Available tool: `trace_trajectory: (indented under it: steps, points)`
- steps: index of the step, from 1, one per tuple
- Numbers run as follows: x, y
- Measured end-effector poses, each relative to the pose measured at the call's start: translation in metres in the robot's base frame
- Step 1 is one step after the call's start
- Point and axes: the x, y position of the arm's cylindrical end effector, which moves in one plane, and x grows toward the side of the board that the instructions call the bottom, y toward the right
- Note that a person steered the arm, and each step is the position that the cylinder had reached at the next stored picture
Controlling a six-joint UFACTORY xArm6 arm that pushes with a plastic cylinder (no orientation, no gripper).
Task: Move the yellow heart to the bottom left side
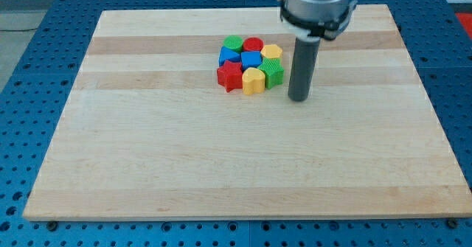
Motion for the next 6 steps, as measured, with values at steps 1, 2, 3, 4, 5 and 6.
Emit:
trace_trajectory:
  steps: [1, 2, 3, 4, 5, 6]
  points:
    - [-0.018, 0.000]
    - [-0.018, -0.007]
    - [-0.016, -0.032]
    - [-0.010, -0.063]
    - [0.008, -0.080]
    - [0.022, -0.103]
